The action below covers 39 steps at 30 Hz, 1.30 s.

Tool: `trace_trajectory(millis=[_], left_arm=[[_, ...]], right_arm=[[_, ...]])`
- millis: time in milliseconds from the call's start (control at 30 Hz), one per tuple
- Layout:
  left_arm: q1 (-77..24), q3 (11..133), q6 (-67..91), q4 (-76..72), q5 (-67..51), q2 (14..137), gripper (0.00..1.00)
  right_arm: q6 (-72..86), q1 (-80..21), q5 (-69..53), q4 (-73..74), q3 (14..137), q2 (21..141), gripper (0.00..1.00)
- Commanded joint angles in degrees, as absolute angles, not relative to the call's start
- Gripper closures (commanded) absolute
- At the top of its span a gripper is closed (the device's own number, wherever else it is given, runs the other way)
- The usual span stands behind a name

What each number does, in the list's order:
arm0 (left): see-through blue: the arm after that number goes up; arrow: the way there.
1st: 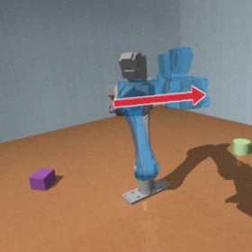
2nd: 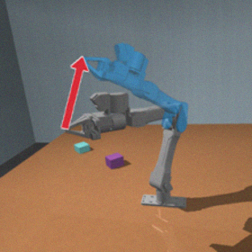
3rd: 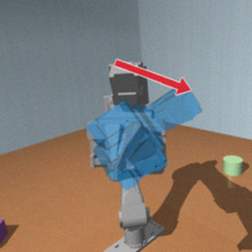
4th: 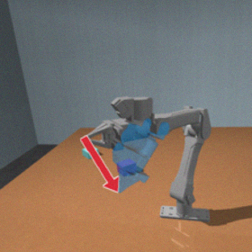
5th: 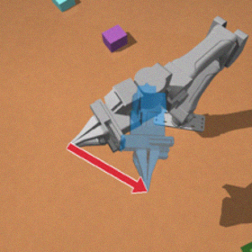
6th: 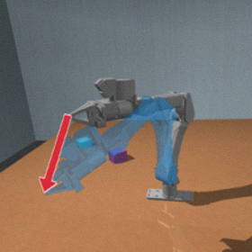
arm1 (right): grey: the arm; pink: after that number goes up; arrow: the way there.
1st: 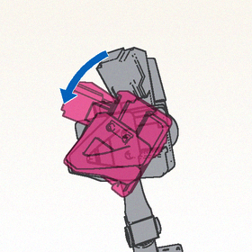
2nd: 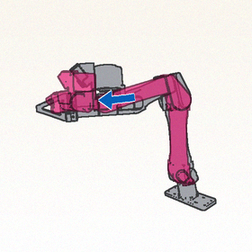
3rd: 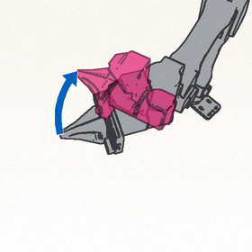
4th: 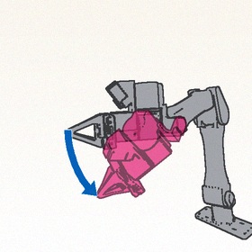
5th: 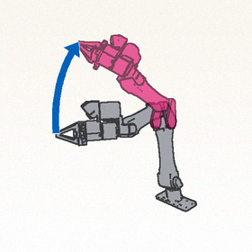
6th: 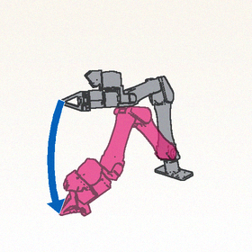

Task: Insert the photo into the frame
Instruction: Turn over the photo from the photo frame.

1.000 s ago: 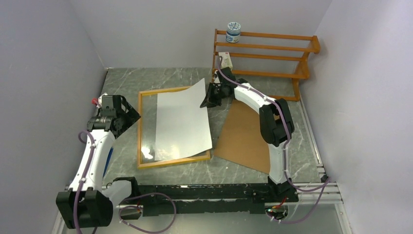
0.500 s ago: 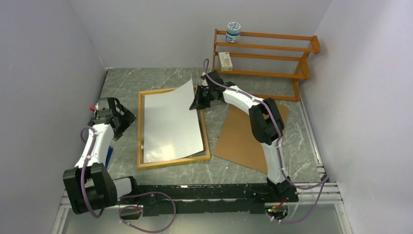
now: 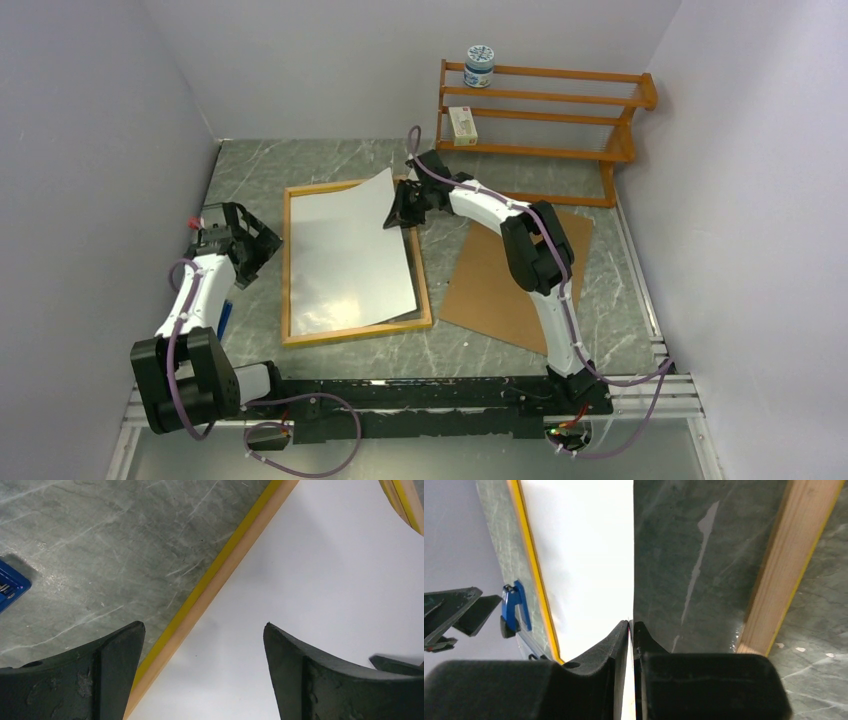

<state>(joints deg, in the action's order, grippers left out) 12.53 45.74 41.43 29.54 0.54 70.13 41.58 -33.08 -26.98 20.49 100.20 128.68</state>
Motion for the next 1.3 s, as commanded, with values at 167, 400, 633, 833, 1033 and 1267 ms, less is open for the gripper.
trace_trajectory(millis=[167, 400, 633, 833, 1033, 1267], left_arm=[[12.83, 45.88, 41.8, 27.55, -1.55, 70.74, 0.06], [12.83, 45.71, 41.84, 27.16, -2.33, 71.06, 0.06], [12.83, 45.7, 41.67, 27.25, -2.9, 71.21, 0.06], [12.83, 45.7, 41.58, 27.3, -3.6, 71.06, 0.06], [12.83, 46.18, 41.14, 27.42, -5.26, 71.79, 0.06], [12.83, 48.66, 40.04, 30.5, -6.62, 71.1, 0.06]], right_arm=[[41.94, -32.88, -18.62, 17.7, 96.33, 123.67, 0.99], [43.74, -33.03, -20.52, 14.23, 94.13, 124.1, 1.0], [42.08, -33.49, -22.76, 15.19, 96.99, 126.82, 0.98], [41.09, -33.71, -23.07, 15.72, 98.41, 128.22, 0.94], [38.1, -33.83, -23.0, 19.56, 102.36, 130.59, 0.9], [38.06, -33.84, -18.71, 24.12, 103.53, 127.97, 0.69]])
